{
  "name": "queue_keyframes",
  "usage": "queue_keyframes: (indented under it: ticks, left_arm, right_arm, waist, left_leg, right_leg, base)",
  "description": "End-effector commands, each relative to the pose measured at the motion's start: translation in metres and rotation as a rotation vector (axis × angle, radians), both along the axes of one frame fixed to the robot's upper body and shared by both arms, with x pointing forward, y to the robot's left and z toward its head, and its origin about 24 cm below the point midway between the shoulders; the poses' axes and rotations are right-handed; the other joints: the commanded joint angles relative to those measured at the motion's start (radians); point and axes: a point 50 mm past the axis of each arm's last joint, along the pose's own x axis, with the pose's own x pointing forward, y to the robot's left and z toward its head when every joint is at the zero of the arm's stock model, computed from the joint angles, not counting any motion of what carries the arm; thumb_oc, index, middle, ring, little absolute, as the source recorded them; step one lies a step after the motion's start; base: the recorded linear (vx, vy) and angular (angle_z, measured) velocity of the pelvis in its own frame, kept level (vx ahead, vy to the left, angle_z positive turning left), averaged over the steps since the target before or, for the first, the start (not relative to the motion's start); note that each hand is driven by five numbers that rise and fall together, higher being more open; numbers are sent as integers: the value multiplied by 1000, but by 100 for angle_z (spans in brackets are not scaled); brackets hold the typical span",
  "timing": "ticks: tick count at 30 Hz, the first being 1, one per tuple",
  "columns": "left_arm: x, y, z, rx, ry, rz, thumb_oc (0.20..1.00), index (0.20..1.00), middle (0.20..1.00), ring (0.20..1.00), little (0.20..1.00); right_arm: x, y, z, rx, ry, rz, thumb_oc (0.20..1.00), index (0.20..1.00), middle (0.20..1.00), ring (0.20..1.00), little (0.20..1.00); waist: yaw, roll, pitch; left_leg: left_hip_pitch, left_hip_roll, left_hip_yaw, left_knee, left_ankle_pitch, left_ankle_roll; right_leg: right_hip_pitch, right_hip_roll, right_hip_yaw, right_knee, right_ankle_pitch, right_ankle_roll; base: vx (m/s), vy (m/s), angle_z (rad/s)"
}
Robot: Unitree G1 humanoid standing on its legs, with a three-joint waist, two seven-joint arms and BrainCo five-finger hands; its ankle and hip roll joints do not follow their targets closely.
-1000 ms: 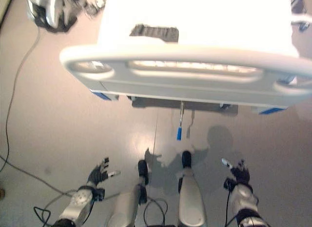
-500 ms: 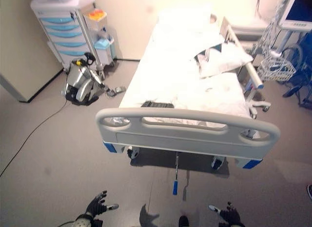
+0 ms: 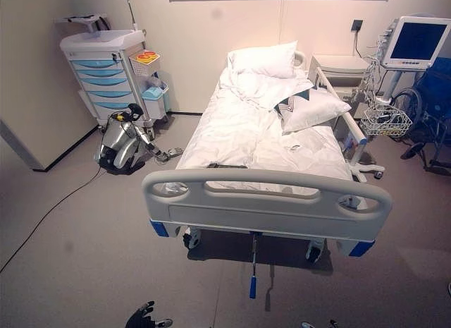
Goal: Raise the hospital bed
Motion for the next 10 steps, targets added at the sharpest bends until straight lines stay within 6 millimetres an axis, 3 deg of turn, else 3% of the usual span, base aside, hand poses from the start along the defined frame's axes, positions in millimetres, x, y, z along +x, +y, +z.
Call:
queue_keyframes:
  ticks: [1,10]
  left_arm:
    - [23,6,6,20,-63,57,1000,1000,1000,1000,1000]
    - [22,4,4,3,-55,63,1000,1000,1000,1000,1000]
  right_arm:
    - [33,2,5,-6,-84,-43,1000,1000,1000,1000,1000]
    - [41,11,5,-2,-94,37,1000,1000,1000,1000,1000]
  waist:
    - [-4,-38,41]
    - [-5,-41,33]
  left_leg:
    - [12,-49,1,21,-26,31]
    - [28,-48,12,17,-33,34]
  right_leg:
    - [49,-26,-10,43,-56,77]
    - [59,-26,2,38,-60,76]
  base:
    - [0,0,0]
    - [12,4,-6]
